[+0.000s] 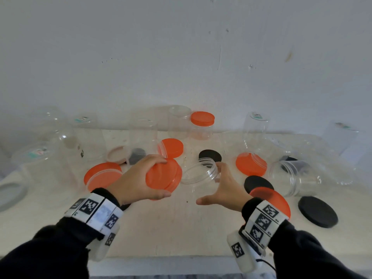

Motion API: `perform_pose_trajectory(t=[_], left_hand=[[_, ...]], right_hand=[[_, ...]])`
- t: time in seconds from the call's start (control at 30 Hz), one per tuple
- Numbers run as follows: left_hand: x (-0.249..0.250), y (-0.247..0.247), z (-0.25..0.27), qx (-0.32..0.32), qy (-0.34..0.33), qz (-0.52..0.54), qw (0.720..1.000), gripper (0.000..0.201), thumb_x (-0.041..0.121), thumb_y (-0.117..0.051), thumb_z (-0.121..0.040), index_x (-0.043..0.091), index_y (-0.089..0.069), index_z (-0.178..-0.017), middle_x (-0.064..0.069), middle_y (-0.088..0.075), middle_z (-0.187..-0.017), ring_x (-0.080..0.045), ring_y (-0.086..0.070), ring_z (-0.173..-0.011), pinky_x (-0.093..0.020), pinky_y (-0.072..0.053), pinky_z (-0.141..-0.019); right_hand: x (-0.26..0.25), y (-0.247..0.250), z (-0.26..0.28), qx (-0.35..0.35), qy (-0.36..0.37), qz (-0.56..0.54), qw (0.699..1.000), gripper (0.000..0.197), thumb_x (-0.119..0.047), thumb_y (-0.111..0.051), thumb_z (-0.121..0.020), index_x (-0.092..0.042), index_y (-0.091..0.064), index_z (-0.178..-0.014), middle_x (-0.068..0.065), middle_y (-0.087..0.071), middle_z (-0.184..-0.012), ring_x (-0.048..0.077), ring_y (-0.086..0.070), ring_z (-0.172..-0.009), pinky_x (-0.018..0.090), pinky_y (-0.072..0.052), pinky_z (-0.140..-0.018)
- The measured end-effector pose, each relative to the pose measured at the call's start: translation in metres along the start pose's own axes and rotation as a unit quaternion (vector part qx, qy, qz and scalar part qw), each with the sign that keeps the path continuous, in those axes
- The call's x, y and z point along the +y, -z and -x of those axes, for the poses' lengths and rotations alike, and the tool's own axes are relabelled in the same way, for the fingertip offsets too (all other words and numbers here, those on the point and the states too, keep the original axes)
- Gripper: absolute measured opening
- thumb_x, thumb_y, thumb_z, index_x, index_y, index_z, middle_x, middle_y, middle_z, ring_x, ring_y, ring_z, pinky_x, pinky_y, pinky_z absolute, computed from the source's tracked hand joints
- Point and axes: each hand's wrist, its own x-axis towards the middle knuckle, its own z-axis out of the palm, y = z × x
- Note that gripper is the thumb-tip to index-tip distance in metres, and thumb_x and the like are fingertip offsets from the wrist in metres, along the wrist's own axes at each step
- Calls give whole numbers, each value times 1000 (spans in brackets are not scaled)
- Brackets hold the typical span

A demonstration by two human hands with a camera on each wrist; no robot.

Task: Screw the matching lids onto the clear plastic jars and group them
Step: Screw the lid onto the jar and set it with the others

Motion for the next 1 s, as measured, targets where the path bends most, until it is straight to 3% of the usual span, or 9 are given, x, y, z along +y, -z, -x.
perform_pose_trajectory(t=[0.2,0.27,0.37,0.53,0.7,0.83,1.0], left_hand=[[5,-1,3,21,-21,6,1000,85,85,-62,-40,52,-36,-115,31,-35,-130,18,-30,-117,-8,-31,-88],[5,-3,4,19,-26,5,999,85,84,-62,-42,52,-36,-116,30,-35,-132,15,-31,-119,-9,-31,-90],[5,-5,5,16,-26,4,1000,87,87,-58,-42,50,-36,-118,25,-36,-135,8,-34,-121,-16,-32,-95],[8,-7,8,10,-30,-3,1000,83,73,-65,-46,46,-37,-119,26,-33,-133,4,-32,-122,-20,-30,-99],[8,-11,7,10,-42,-22,999,89,71,-62,-50,34,-43,-129,18,-33,-141,2,-28,-129,-21,-24,-103],[9,-18,4,0,-58,-42,997,96,74,-61,-50,28,-44,-133,13,-32,-145,-2,-26,-131,-26,-23,-108],[12,-24,-1,-12,-72,-68,995,97,75,-57,-52,28,-42,-135,10,-30,-147,-3,-24,-131,-29,-23,-110]], right_hand=[[-2,-21,5,-36,-13,-46,998,115,-41,-85,-61,-17,-7,-143,0,-27,-143,19,-31,-133,34,-34,-108],[-3,-24,7,-47,-10,-53,997,116,-37,-84,-63,-17,-3,-144,1,-25,-145,18,-30,-134,31,-31,-108],[-4,-24,9,-57,-10,-59,997,110,-29,-82,-68,-15,-2,-142,1,-28,-144,10,-35,-122,21,-32,-99],[-2,-25,8,-54,-20,-83,995,107,-26,-84,-65,-14,-10,-141,4,-29,-145,17,-35,-130,25,-35,-98],[0,-28,10,-37,-21,-96,994,102,-19,-86,-62,-16,-18,-138,1,-36,-133,14,-38,-120,27,-40,-94],[-1,-31,10,-47,-16,-105,993,98,-15,-85,-63,-13,-21,-137,-6,-39,-124,9,-41,-113,14,-42,-79],[3,-35,10,-46,-19,-109,993,99,-21,-86,-62,-15,-26,-139,-4,-42,-132,10,-42,-119,30,-42,-100]])
